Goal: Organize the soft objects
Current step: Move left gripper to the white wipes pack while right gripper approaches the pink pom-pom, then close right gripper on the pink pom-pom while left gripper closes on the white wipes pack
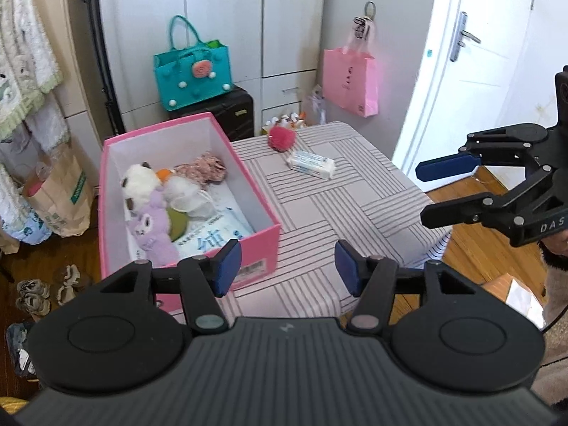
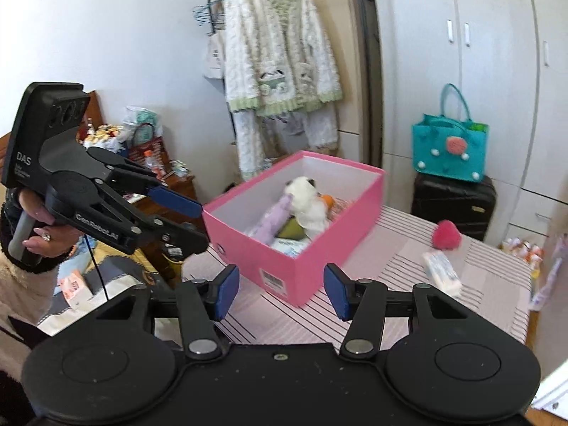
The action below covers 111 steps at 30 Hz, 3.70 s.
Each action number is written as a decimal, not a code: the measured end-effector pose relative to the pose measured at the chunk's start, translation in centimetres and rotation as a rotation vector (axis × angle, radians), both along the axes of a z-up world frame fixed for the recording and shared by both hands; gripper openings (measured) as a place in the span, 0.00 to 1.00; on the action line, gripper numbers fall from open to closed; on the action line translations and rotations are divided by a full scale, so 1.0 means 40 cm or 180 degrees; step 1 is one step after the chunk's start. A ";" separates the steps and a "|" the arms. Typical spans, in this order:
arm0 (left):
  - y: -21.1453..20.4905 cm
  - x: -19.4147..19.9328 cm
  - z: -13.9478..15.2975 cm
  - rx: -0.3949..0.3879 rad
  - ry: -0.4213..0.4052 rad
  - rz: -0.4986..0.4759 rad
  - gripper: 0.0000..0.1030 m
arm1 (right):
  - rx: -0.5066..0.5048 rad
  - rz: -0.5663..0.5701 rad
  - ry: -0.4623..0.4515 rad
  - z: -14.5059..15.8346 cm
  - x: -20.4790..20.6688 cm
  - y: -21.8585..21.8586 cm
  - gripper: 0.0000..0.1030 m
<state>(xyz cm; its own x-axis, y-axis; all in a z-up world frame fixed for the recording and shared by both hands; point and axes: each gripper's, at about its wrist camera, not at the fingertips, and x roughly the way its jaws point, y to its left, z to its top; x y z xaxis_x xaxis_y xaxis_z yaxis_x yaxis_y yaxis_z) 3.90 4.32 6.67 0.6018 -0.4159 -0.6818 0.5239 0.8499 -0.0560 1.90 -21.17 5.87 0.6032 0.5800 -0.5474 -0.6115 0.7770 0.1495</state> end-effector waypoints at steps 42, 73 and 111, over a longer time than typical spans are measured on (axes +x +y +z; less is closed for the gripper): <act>-0.507 0.377 -0.318 -0.0310 -0.0147 0.0623 0.70 | 0.0232 -0.0965 0.0159 -0.219 0.417 -0.368 0.68; -0.540 0.504 -0.433 -0.0425 0.0140 0.1157 0.47 | -0.0036 -0.0214 0.0351 -0.395 0.822 -0.202 0.68; -0.432 0.439 -0.387 -0.0712 0.0290 0.0992 0.39 | -0.0271 -0.0789 0.0400 -0.355 0.613 -0.198 0.50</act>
